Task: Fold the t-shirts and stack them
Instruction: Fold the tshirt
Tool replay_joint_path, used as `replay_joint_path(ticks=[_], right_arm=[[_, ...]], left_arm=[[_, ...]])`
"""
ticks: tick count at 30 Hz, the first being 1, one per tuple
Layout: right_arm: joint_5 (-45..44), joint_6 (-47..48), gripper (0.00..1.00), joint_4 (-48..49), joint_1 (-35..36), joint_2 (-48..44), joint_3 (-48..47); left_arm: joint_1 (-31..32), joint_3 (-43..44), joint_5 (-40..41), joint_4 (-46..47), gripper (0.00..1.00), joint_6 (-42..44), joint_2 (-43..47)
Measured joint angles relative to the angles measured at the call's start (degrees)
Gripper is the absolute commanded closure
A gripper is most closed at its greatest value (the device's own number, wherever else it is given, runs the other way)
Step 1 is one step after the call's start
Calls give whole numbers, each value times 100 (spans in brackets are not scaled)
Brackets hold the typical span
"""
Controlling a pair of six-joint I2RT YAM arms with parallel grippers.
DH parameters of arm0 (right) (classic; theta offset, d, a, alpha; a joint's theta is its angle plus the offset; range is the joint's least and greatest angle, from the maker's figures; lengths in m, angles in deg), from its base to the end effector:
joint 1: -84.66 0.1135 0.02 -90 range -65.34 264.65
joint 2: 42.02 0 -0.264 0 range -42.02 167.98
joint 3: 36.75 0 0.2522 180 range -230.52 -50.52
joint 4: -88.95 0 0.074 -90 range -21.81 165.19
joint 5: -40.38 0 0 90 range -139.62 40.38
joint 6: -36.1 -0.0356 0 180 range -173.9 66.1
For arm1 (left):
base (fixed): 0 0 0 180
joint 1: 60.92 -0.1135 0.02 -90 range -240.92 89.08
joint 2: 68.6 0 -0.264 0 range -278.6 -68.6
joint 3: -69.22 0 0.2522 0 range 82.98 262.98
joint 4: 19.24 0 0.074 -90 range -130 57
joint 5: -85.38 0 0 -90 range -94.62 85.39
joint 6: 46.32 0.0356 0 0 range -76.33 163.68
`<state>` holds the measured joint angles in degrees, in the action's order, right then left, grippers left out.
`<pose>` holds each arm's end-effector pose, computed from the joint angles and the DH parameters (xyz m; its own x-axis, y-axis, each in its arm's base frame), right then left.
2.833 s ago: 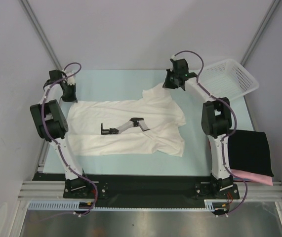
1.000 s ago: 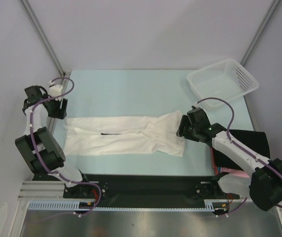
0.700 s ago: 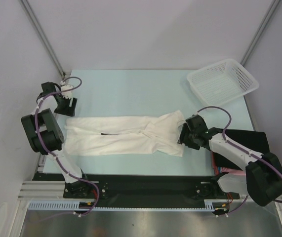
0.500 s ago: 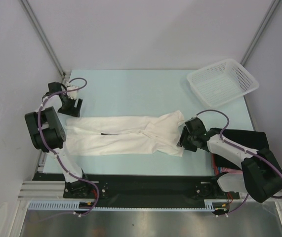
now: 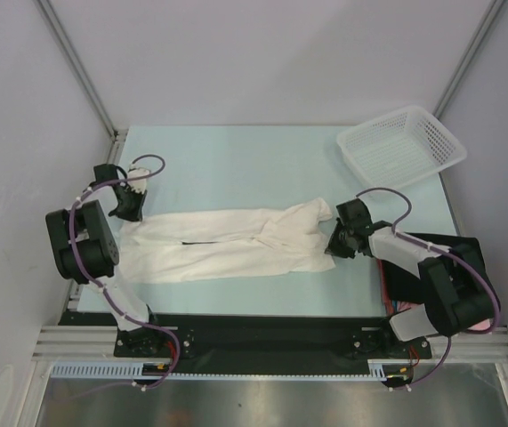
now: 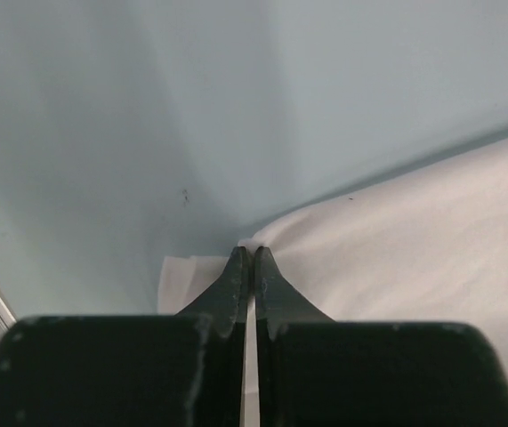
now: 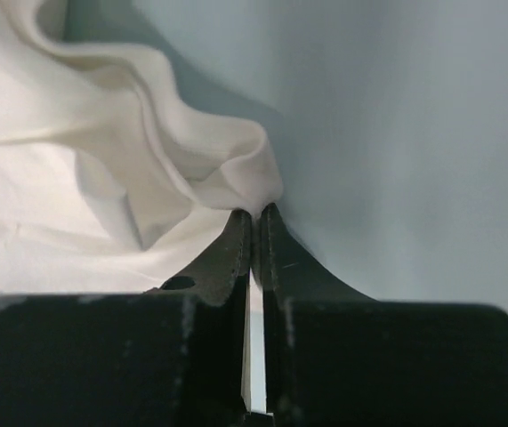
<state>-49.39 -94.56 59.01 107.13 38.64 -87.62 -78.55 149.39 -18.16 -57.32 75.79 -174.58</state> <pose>0.2321 0.0962 0.1540 -0.8557 0.3512 -0.3801 0.2287 0.9155 0.3311 0.3528 0.1034 0.1600 -0.8292 0.2787 -0.4845 0.2887 0.9558 0.0559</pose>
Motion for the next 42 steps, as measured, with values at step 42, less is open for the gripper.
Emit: replay_joint_path(ticks=[42], right_arm=[[-404, 1582, 61, -927, -719, 7464, -10511]], left_arm=[[4642, -2544, -1528, -1917, 91, 977, 2468]])
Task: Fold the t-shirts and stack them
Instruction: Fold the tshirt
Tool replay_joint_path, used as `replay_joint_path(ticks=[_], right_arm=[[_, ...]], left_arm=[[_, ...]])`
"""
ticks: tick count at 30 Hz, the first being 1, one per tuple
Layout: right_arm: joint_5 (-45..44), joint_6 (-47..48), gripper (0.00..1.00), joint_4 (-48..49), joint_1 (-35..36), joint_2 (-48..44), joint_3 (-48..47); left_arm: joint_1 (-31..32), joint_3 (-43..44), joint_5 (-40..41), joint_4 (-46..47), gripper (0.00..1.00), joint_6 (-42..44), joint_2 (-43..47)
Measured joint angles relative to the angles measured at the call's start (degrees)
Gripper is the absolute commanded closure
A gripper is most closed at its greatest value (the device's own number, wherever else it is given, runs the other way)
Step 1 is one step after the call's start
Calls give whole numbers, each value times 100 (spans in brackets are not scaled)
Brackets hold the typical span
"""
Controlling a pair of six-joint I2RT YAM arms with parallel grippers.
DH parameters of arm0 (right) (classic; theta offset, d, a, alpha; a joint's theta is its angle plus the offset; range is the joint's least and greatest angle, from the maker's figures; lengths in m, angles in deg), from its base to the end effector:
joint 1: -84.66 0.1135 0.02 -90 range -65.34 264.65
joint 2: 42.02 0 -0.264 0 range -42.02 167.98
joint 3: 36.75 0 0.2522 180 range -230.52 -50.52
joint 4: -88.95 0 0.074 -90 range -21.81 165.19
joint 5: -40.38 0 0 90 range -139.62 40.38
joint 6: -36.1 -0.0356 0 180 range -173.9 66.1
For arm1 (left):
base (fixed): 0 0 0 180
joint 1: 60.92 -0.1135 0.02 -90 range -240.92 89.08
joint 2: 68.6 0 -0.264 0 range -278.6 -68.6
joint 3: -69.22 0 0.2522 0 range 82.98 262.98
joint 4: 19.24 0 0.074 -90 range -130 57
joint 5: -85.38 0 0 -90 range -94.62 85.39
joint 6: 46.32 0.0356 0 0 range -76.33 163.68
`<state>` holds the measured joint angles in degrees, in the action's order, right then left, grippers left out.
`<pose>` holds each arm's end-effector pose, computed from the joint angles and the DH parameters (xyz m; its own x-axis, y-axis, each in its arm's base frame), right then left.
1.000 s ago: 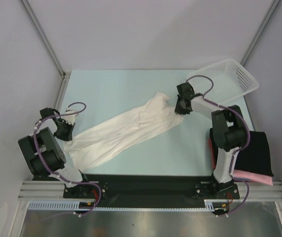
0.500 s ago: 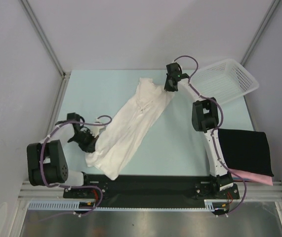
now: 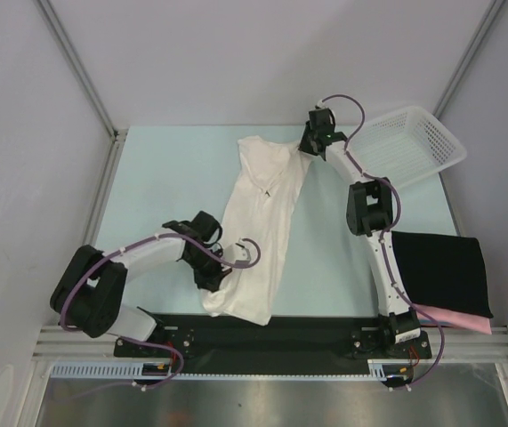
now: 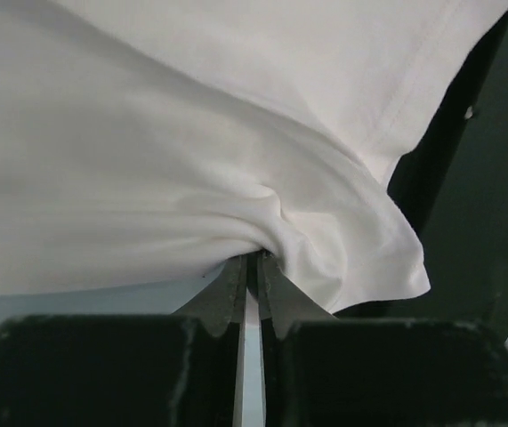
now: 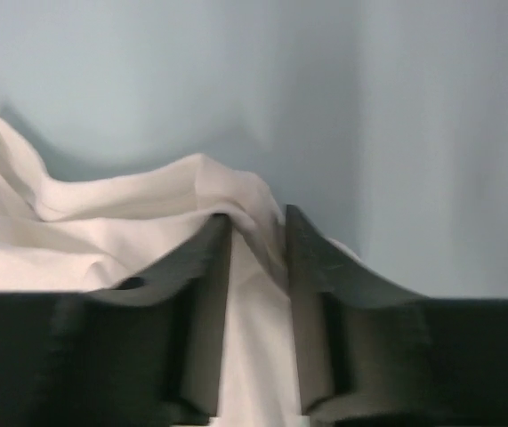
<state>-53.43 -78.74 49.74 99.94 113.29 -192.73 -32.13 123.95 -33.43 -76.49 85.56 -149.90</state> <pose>0.5772 0.1552 0.1585 -0.6348 0.2611 -0.7272 0.0594 0.9549 0.2910 0.1819 -0.1195 0.1571 -0.3367 0.8524 -0.4000 0.9297 0.2335 -0.2849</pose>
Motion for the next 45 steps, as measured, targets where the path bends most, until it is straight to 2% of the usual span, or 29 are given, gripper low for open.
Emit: replay_joint_path(ticks=[3, 4, 7, 9, 11, 18, 22, 26, 28, 29, 32, 34, 36, 39, 43, 45], right_arm=[[26, 61, 48, 157, -13, 0, -33], [26, 103, 46, 201, -7, 0, -44], [22, 245, 43, 304, 9, -13, -50], [22, 306, 41, 323, 31, -76, -9], [11, 389, 40, 308, 68, -238, 118], [-247, 562, 34, 236, 319, -1622, 1084], [-361, 640, 34, 160, 415, -2273, 1143], [-393, 702, 37, -76, 382, -2492, 1062], [-459, 708, 37, -330, 404, -2645, 1386], [-487, 697, 37, -402, 437, -2826, 1794], [-529, 546, 37, -435, 758, -3753, 3912], [-415, 339, 39, -304, 1202, -4428, 5523], [-240, 63, 40, -341, 1681, -4909, 6638], [-50, -267, 42, -131, 2103, -5335, 7532], [20, -656, 45, 269, 2046, -5709, 8070], [17, -765, 45, 525, 1980, -5740, 8170]], left_arm=[[503, 136, -20, 162, 76, -190, -168], [557, 146, -15, 184, 65, -247, -170], [560, 146, 107, 146, 47, -350, -98], [557, 144, 214, 44, 44, -409, 94], [557, 144, 286, -142, 34, -439, 457], [503, 446, 507, -866, 32, -516, 1513], [404, 402, 951, -719, 32, -782, 1569], [354, 345, 1357, -402, 33, -1038, 1569], [326, 343, 1543, -210, 33, -1169, 1572], [313, 343, 1609, -118, 33, -1226, 1572], [251, 339, 1825, 205, 33, -1436, 1552], [173, 339, 1867, 435, 32, -1552, 1475], [50, 339, 1862, 682, 32, -1683, 1331], [-35, 339, 1847, 955, 32, -1840, 1108], [-87, 334, 1851, 1246, 33, -1921, 785], [-238, 369, 1873, 1410, 40, -1963, 603]])
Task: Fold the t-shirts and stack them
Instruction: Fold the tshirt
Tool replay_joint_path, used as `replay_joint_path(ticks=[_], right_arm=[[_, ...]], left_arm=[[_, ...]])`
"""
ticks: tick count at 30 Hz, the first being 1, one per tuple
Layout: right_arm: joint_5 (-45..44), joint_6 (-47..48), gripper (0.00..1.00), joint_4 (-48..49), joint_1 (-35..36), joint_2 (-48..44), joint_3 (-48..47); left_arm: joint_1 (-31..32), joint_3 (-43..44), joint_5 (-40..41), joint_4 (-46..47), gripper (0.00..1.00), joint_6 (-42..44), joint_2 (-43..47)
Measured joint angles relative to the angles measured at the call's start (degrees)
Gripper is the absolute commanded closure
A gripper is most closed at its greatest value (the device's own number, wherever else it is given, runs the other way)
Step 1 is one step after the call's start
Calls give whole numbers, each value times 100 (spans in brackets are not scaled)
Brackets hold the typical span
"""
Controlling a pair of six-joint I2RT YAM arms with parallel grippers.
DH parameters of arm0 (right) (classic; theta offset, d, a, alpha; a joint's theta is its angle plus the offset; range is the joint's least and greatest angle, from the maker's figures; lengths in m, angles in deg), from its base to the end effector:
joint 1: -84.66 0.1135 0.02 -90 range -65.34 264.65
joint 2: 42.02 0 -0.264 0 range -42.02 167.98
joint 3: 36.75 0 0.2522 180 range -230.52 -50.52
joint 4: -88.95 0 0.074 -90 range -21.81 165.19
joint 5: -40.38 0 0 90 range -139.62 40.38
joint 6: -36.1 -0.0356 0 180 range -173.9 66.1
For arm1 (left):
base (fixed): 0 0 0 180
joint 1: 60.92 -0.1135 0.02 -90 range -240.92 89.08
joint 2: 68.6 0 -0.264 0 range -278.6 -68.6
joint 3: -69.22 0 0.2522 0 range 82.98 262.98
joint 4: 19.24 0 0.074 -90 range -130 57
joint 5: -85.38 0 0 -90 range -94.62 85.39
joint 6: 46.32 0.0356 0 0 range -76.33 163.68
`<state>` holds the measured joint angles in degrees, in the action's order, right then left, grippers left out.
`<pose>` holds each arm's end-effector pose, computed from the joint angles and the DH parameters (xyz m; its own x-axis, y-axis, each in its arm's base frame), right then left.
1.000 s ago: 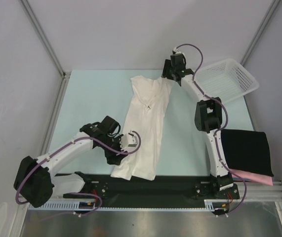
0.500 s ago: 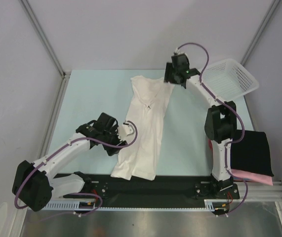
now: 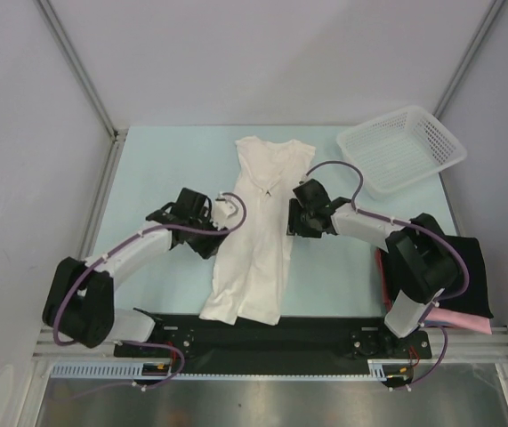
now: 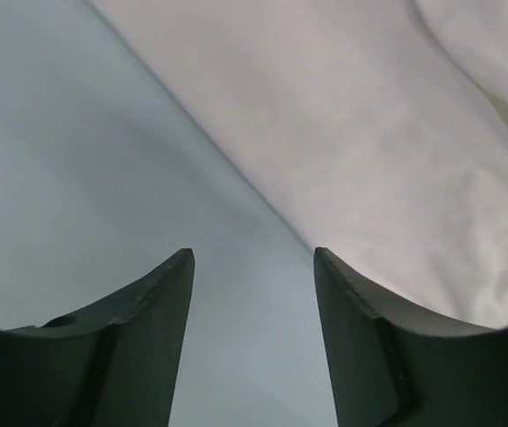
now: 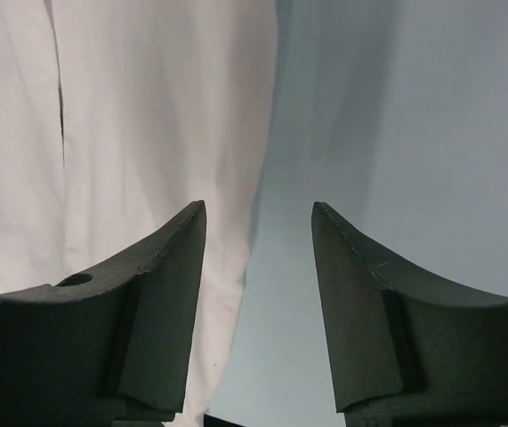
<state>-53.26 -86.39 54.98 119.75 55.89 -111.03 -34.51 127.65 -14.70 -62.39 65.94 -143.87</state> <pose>0.2845 0.1971 0.1814 -0.8760 0.0397 -0.4808 -0.0893 0.9660 0.2426 0.2201 -0.1162 0.2013 -0.5222 0.6757 -0.5203 0.7716 0.6342 0.0492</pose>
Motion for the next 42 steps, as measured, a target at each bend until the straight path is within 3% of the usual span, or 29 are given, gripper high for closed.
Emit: replay_joint_path(ticks=[4, 9, 14, 16, 23, 26, 28, 33, 42], right_arm=[[157, -33, 46, 321, -302, 0, 68], [352, -59, 51, 861, -1088, 94, -177], [337, -162, 53, 1266, -1613, 942, -1193], [291, -188, 54, 1325, -1620, 1364, -1641], [149, -483, 61, 1377, -1613, 2645, -2634], [61, -654, 65, 1416, -1672, 2857, -2927], [42, -695, 73, 1405, -1700, 3056, -3161], [44, -804, 97, 1357, -1775, 3517, -3792], [111, -863, 100, 682, -1808, 4636, -5766]], left_arm=[[-627, 1058, 33, 109, 51, -437, -946], [-1038, 3171, -234, 678, 42, -1180, -2433], [-966, 4321, -588, 898, 40, -1591, -3652], [-944, 4647, -678, 876, 44, -1681, -4216], [-929, 5261, -719, 688, 57, -1910, -5169], [-929, 5379, -710, 636, 74, -2041, -5316], [-929, 5427, -708, 627, 99, -2140, -5383], [-940, 5445, -634, 621, 100, -2341, -5442], [-1198, 5276, -334, 745, 100, -2994, -5375]])
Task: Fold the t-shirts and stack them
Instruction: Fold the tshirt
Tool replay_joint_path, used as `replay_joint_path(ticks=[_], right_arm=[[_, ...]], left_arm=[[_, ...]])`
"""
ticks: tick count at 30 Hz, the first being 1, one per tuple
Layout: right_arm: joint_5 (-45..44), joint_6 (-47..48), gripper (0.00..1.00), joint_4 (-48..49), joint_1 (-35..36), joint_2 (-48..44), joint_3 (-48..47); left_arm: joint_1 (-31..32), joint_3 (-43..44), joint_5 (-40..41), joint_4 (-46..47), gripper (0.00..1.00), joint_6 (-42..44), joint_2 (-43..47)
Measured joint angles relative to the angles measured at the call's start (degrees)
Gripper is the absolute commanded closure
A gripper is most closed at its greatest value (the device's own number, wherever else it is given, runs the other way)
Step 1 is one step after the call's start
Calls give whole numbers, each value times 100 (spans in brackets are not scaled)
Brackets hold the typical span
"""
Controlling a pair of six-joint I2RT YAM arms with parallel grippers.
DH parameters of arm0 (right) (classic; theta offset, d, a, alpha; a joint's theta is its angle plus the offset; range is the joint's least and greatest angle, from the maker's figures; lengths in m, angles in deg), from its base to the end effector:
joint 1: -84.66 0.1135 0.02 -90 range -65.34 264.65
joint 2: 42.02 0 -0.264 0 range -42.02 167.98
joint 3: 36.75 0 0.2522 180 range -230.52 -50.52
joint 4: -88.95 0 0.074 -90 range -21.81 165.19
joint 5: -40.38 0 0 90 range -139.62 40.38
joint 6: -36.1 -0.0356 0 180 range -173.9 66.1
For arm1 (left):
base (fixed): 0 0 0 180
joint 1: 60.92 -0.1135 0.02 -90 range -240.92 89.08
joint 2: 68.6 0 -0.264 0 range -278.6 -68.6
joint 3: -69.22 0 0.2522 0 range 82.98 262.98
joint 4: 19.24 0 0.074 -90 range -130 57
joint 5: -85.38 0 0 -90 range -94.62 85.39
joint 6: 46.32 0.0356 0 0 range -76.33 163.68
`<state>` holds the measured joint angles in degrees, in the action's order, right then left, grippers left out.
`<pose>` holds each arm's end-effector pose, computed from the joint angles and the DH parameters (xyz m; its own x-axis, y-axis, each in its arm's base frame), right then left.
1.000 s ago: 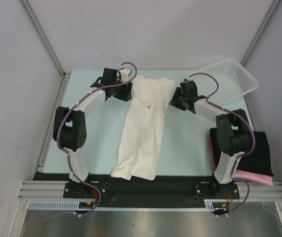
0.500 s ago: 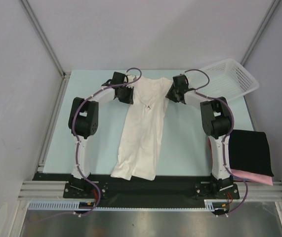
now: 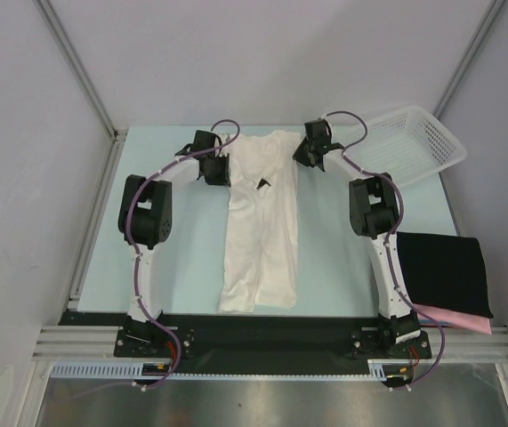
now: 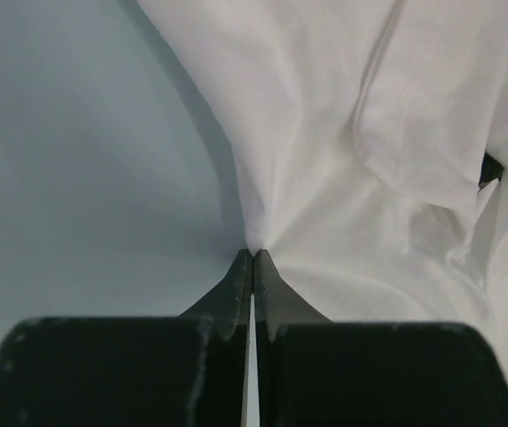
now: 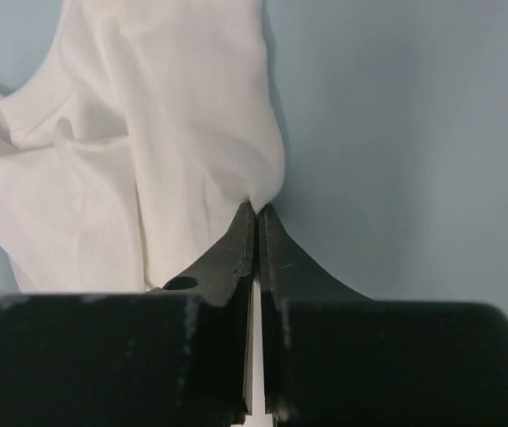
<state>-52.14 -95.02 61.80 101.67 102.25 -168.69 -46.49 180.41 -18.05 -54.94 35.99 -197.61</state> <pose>0.5410 0.1639 0.1441 -0.6289 0.4947 -0.5998 0.2041 0.8495 0.4865 0.4733 -0.1303 0.1541 -0.8220 0.0771 -0.5642 0.2685 0.9262 -0.2646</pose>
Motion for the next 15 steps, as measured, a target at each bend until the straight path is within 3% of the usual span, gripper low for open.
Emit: replay_joint_path(ticks=[4, 5, 7, 8, 9, 11, 15], right_arm=[[31, 22, 99, -302, 11, 369, -691], [33, 22, 90, -343, 13, 382, -723], [70, 31, 76, -356, 15, 382, -726], [96, 37, 62, -343, 15, 382, -726], [138, 42, 57, -306, 15, 382, -726], [179, 94, 49, -229, 15, 358, -728], [208, 267, 45, -197, 24, 96, -376]], left_arm=[[-155, -74, -9, -13, 100, -247, 42], [-192, -74, -31, -22, 100, -295, 42], [-260, -61, -42, -57, 82, -323, 42], [-282, -31, -35, -98, 62, -308, 39], [-302, 15, -57, -157, 53, -278, 31], [-332, 286, -120, -361, 44, -184, -31], [-376, 1073, -199, -774, 42, -11, -293]])
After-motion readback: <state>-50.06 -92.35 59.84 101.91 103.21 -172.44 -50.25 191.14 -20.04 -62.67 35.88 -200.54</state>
